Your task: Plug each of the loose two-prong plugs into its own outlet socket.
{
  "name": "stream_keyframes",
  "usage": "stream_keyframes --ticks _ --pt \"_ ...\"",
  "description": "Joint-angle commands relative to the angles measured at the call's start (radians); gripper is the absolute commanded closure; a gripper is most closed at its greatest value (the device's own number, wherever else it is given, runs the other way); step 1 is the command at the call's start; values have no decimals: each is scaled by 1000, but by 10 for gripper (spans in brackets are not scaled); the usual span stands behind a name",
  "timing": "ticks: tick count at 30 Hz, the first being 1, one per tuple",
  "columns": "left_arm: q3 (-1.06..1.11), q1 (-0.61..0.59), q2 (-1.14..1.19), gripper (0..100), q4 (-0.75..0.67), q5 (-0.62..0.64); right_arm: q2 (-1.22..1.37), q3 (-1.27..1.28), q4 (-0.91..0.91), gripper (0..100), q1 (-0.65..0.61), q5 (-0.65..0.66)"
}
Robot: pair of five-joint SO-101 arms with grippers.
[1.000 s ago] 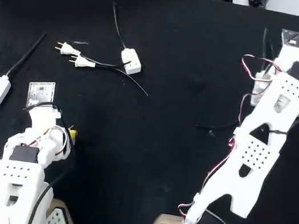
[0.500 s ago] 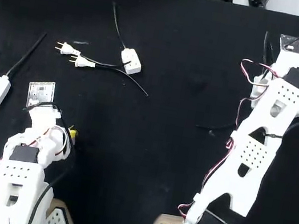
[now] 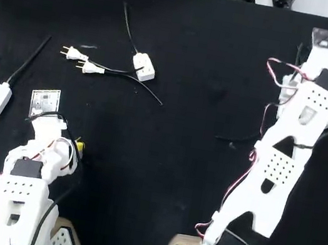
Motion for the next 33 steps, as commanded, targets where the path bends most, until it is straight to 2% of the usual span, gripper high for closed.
stream_keyframes --ticks 1,7,11,16,21,25,28,33 --pt "-47 -4 -8 805 -6 -5 -159 -53 26 776 -54 60" --pt "-47 -4 -8 805 -6 -5 -312 -51 106 776 -101 72" --pt "-47 -4 -8 805 -6 -5 -410 -50 109 776 -98 -3" --pt "-47 -7 -8 805 -6 -5 -587 45 112 776 -114 -17" --pt "-47 -7 -8 805 -6 -5 -946 400 109 776 -176 -17" --pt "-47 -7 -8 805 -6 -5 -1219 751 97 776 -295 -17" --pt "-47 -10 -8 805 -6 -5 -1354 983 20 776 -374 -12" --pt "-47 -12 -8 805 -6 -5 -1534 1270 -109 776 -439 -15"
